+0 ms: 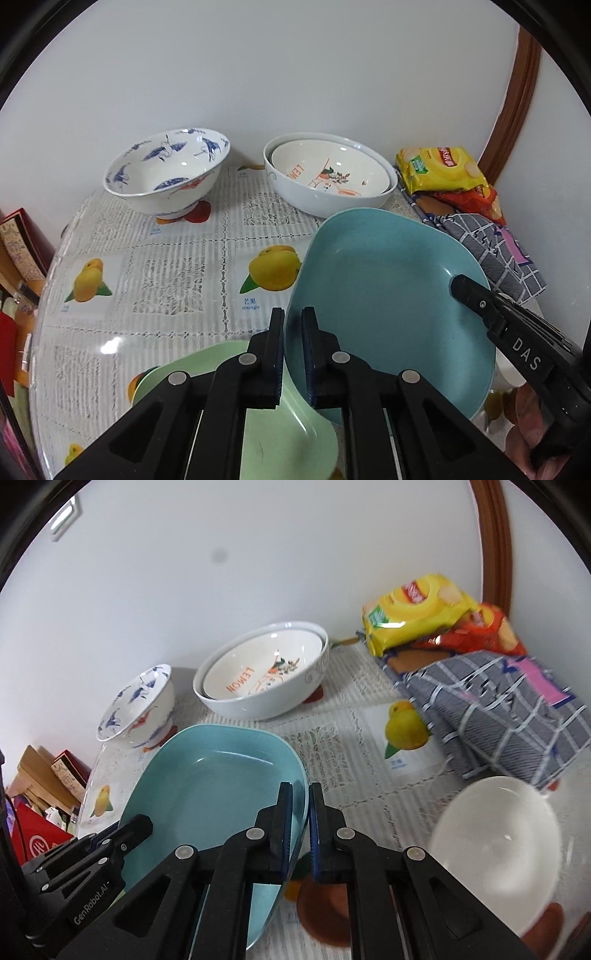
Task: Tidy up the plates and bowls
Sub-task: 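Lift the blue plate with both grippers and carry it over the green plate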
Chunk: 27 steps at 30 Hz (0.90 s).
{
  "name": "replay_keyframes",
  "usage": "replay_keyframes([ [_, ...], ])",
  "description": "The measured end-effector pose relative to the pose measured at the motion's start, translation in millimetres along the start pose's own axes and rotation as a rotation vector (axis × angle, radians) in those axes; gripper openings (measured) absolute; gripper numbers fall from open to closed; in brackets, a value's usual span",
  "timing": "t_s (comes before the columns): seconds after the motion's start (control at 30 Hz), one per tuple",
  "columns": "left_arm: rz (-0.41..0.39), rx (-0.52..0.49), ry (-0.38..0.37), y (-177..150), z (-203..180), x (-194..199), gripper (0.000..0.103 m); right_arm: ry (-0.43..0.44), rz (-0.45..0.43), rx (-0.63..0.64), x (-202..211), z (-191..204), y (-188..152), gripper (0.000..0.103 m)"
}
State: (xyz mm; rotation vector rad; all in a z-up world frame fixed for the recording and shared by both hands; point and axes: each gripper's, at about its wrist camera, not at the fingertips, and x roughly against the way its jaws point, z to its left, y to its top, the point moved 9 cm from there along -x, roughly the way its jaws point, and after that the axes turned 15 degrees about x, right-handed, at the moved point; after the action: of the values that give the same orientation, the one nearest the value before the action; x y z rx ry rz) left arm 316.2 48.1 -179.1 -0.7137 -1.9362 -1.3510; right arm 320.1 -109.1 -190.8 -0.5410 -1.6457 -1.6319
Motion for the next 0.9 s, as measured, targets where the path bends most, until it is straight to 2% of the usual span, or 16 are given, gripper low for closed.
replay_keyframes([
  [0.2,-0.025,0.007,-0.015,-11.8,1.9,42.5,0.009,0.044,-0.023,-0.004,38.5,6.1,-4.6,0.008],
  [0.5,-0.053,0.041,0.0,-35.0,15.0,84.8,0.009,0.045,-0.053,0.062,81.5,27.7,-12.3,0.007],
  [0.73,-0.072,0.056,0.058,-50.8,37.8,98.5,0.009,0.121,-0.058,0.045,81.1,44.5,-29.9,0.007],
  [0.9,-0.068,0.093,0.077,-61.9,55.5,103.2,0.009,0.154,-0.066,0.079,80.5,61.5,-38.0,0.007],
])
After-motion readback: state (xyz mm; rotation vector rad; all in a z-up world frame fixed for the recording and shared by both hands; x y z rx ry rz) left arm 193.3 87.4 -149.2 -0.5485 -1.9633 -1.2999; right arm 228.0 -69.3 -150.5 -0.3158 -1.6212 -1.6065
